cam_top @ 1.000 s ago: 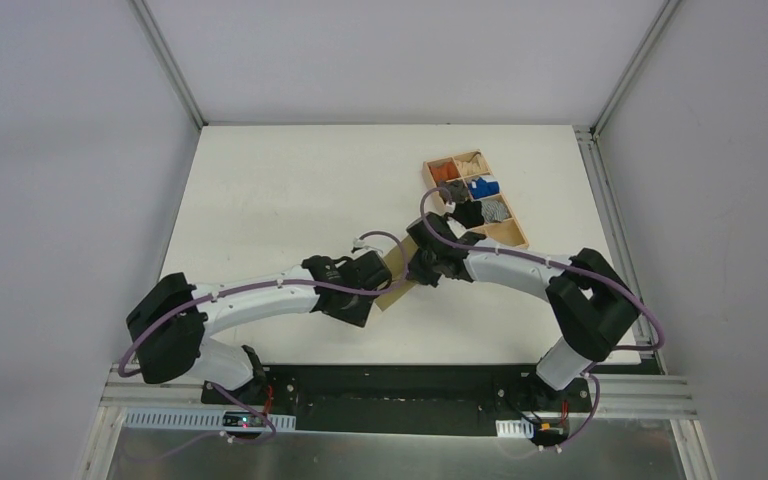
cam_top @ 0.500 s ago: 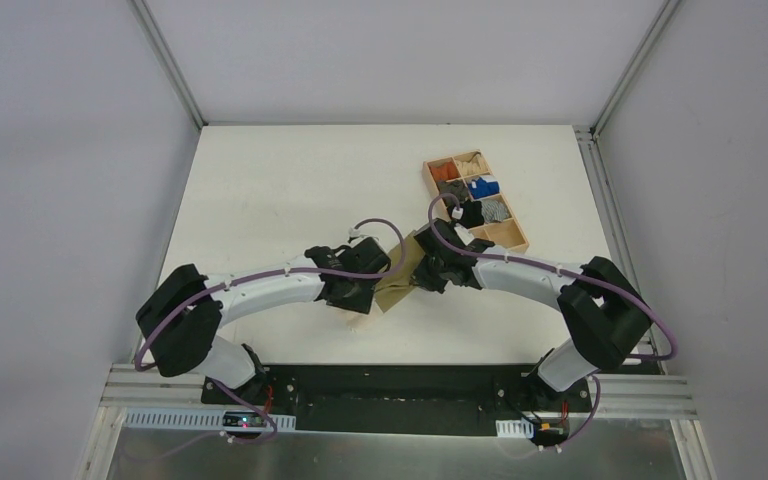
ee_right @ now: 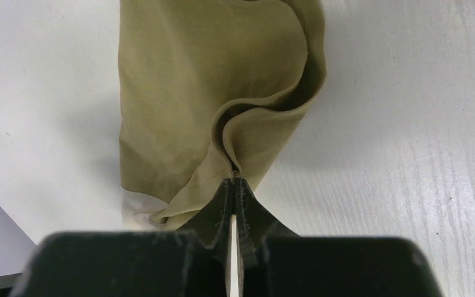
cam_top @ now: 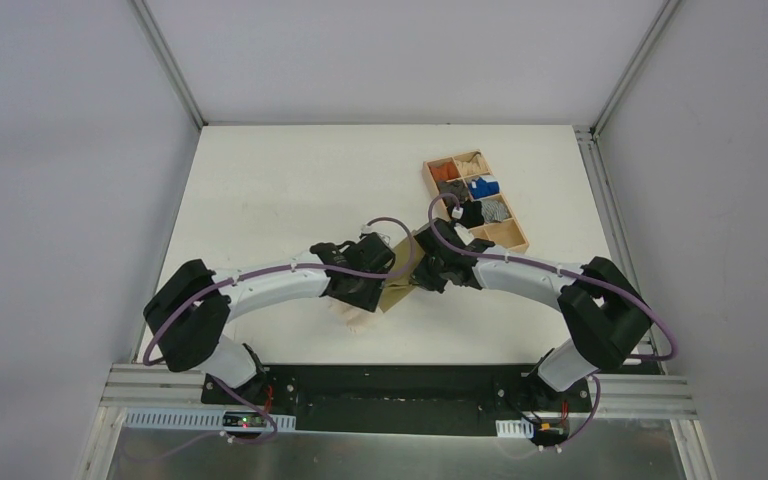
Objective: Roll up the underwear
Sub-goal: Fold the underwear at the center of the board.
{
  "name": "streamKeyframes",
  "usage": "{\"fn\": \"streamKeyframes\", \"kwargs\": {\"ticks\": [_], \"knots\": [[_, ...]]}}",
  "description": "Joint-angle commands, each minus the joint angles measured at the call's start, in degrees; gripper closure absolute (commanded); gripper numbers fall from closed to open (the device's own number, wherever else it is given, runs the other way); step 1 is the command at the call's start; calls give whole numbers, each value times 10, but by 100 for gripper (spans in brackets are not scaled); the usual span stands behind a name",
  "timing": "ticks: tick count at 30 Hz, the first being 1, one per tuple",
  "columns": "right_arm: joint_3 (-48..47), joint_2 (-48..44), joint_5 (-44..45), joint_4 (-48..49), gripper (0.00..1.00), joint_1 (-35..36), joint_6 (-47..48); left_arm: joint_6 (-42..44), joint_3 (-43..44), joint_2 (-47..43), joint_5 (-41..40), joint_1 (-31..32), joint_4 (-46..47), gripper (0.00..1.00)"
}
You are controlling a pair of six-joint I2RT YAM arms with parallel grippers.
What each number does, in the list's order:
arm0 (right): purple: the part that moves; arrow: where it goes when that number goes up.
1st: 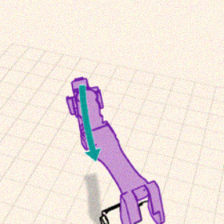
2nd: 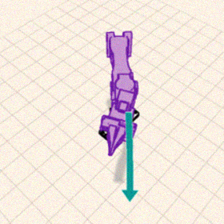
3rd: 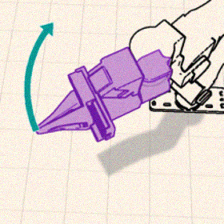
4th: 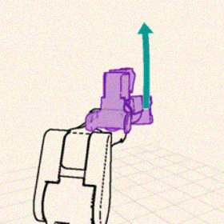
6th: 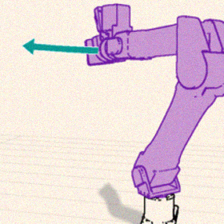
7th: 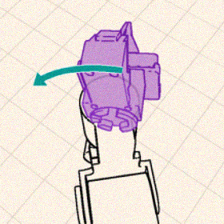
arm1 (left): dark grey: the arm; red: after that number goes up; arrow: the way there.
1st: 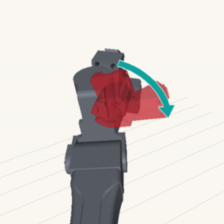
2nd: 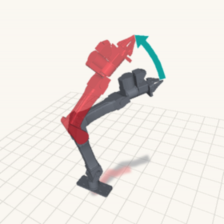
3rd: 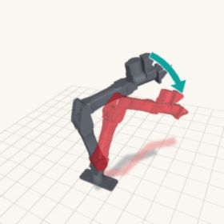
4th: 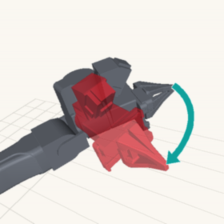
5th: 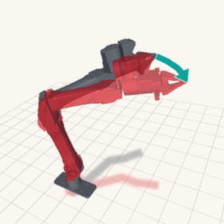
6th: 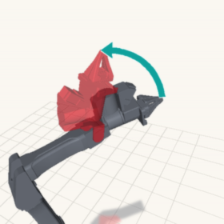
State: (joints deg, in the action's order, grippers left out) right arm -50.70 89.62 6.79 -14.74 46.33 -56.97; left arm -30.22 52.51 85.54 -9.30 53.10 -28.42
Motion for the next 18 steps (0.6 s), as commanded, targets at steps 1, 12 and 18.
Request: {"fn": "streamKeyframes", "kwargs": {"ticks": [1,12,18], "knots": [[2,-22,6,6,100,-1,-8,69,26,19,-2,-12,3,45],[-2,-17,3,4,100,-1,-6,126,45,56,27,-29,5,41],[-5,-16,2,4,100,-1,-5,128,45,78,71,-47,8,51]]}}
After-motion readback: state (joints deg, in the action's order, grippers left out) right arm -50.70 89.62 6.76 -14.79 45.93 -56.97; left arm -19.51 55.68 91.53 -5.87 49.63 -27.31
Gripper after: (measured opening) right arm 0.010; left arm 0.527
